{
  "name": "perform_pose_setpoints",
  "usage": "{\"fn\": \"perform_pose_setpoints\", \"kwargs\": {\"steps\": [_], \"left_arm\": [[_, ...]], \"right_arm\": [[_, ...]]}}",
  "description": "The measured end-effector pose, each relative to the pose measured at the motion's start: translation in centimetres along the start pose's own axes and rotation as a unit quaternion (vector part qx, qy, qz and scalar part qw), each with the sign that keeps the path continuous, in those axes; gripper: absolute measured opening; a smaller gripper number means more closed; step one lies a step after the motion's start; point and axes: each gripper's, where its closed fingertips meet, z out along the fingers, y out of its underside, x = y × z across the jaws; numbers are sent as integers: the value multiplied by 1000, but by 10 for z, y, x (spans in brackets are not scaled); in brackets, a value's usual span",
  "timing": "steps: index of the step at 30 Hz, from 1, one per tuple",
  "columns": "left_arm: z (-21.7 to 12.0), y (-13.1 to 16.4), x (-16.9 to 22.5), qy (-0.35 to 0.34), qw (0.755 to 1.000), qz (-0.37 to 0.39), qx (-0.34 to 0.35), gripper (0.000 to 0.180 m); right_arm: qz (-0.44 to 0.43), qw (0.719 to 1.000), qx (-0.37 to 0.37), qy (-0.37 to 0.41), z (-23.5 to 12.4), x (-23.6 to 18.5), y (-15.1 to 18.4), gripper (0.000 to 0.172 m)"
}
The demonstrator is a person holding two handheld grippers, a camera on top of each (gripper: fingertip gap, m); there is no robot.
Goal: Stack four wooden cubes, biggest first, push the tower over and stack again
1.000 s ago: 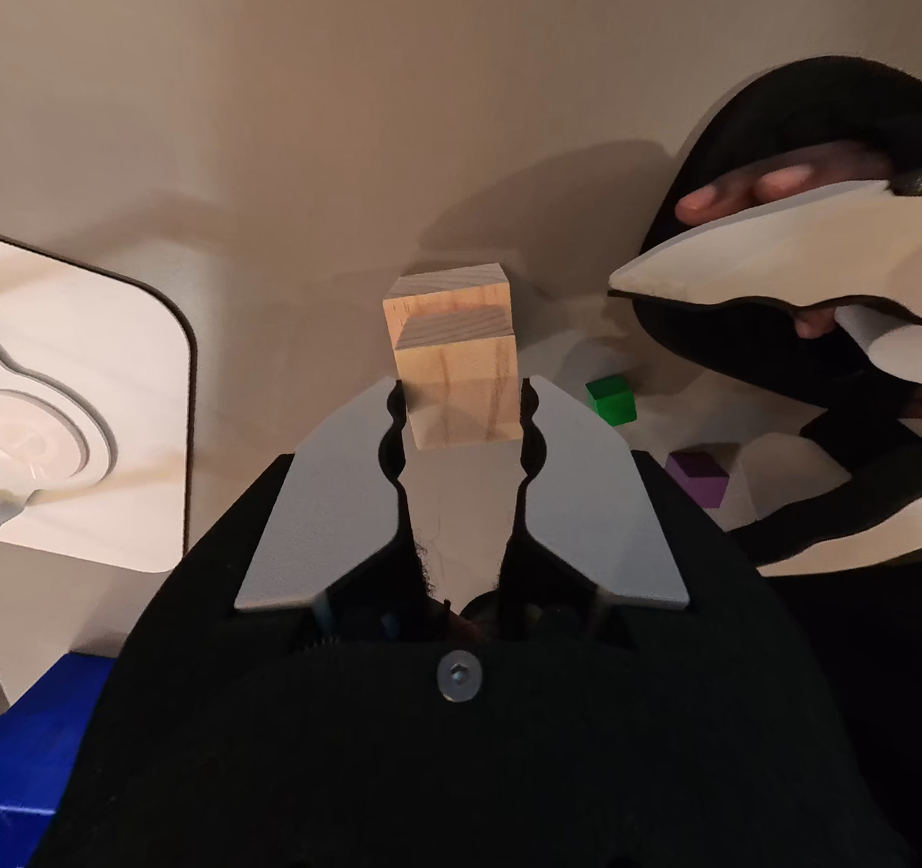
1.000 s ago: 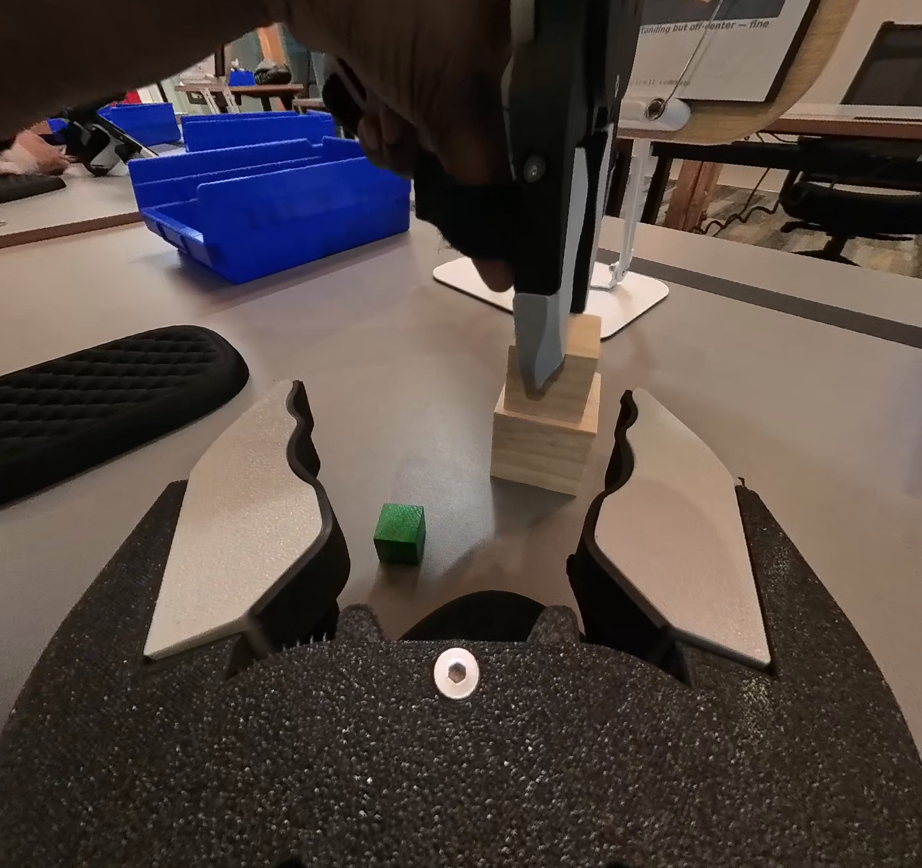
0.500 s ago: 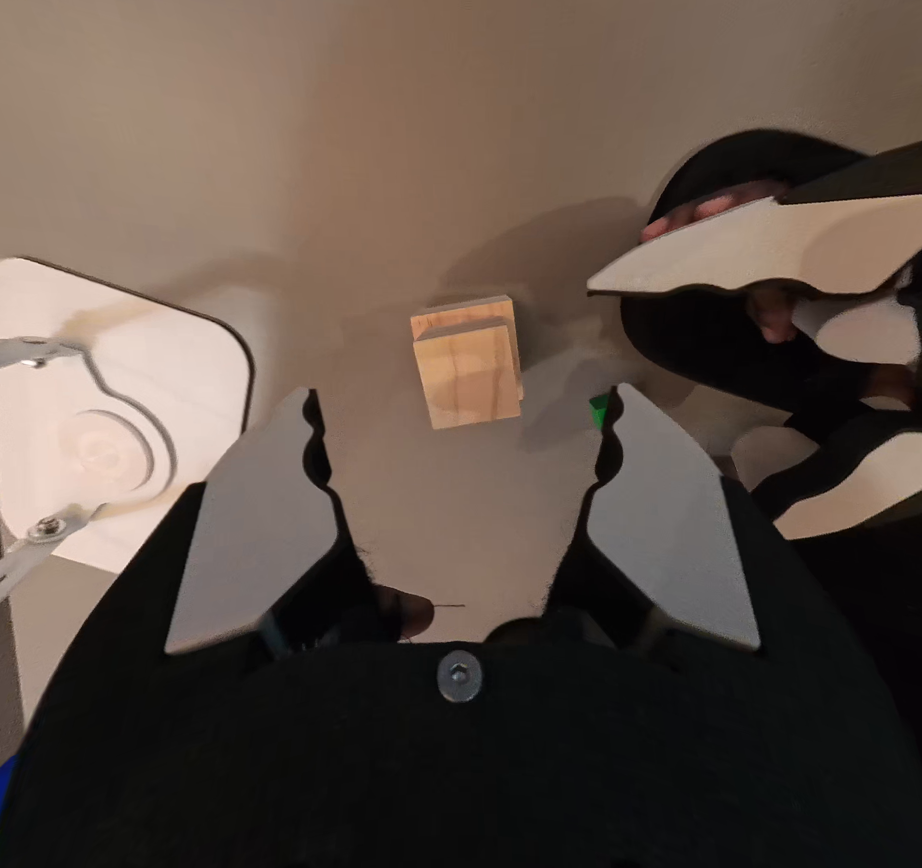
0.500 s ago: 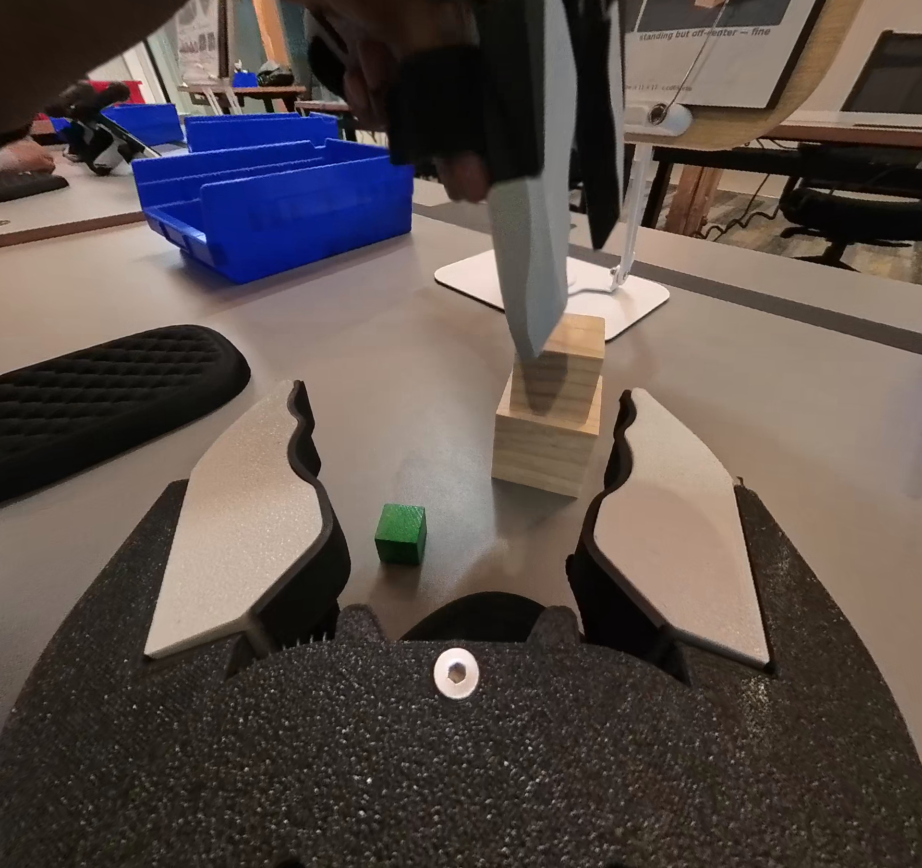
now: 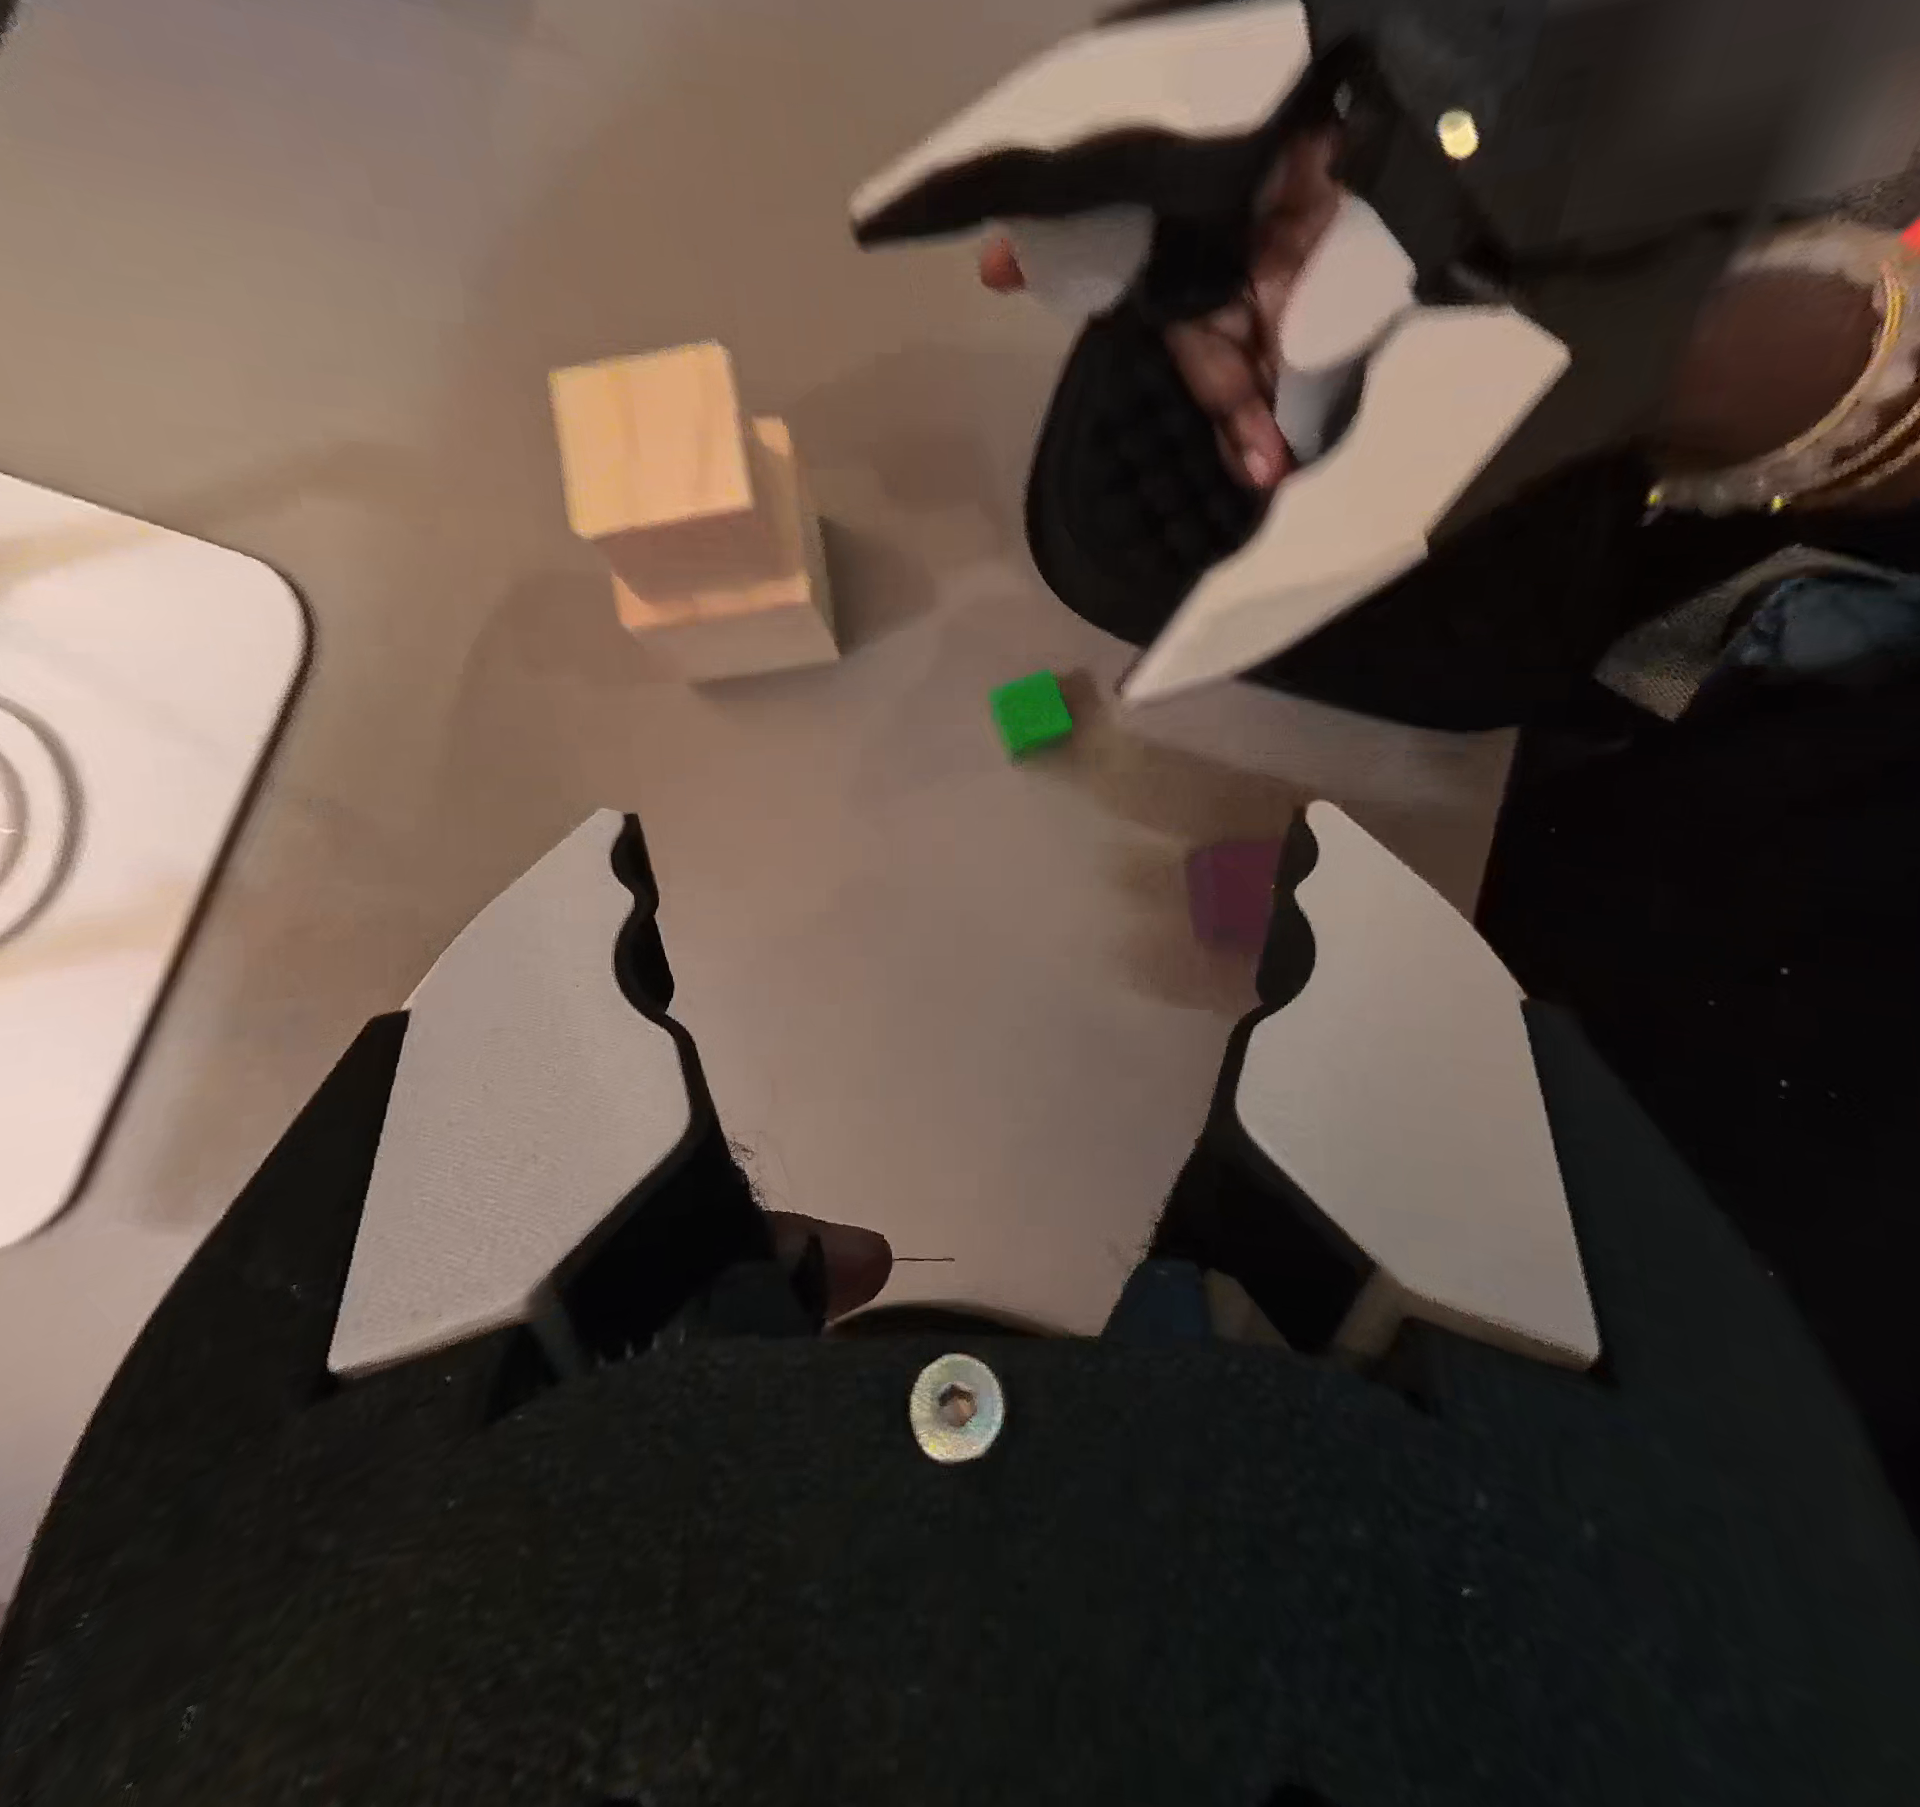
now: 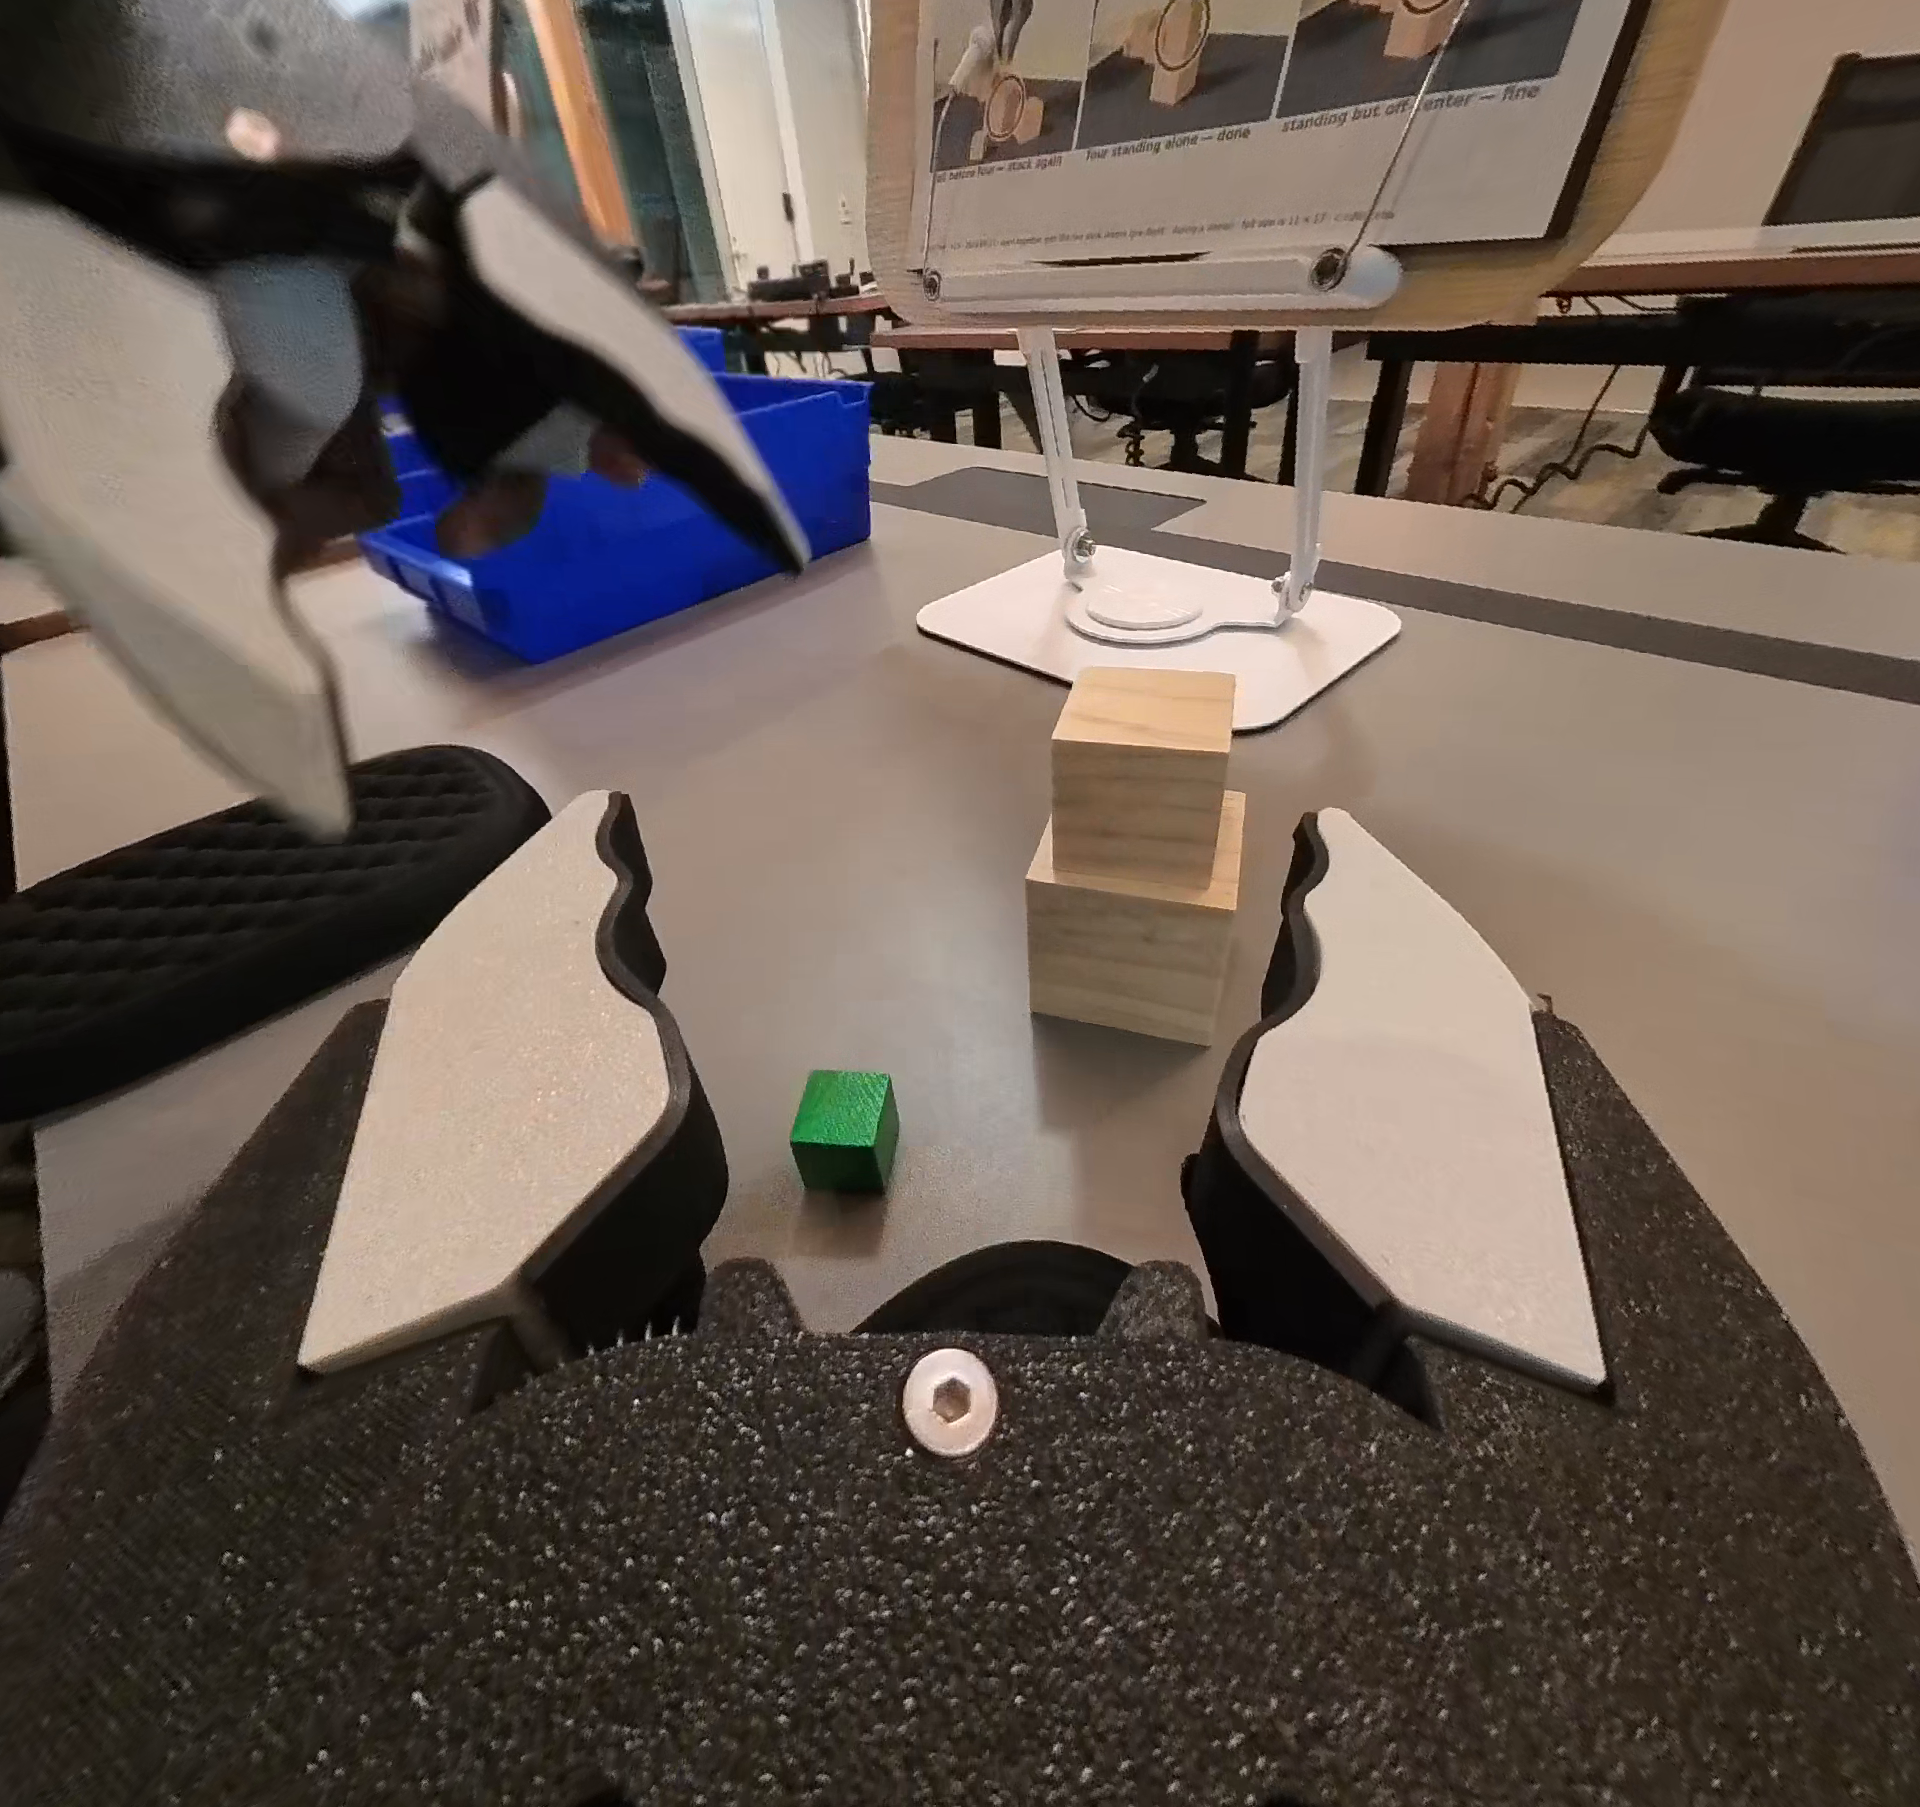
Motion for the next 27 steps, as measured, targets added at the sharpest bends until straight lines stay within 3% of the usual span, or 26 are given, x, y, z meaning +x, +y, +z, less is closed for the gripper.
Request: {"fn": "perform_pose_setpoints", "kwargs": {"steps": [4, 11, 24, 27], "left_arm": [[21, 28, 28, -1, 1000, 14, -6, 106], [52, 51, 56, 9, 1000, 15, -15, 100], [60, 59, 53, -1, 1000, 23, -13, 89], [60, 56, 59, 17, 1000, 26, 0, 80]], "right_arm": [[-2, 1000, -8, -3, 1, -1, 2, 114], [-31, 999, -16, 0, 3, -6, 4, 114], [-32, 999, -10, 1, 2, -6, 3, 112], [-30, 1000, -10, 1, 1, -5, 2, 112]]}}
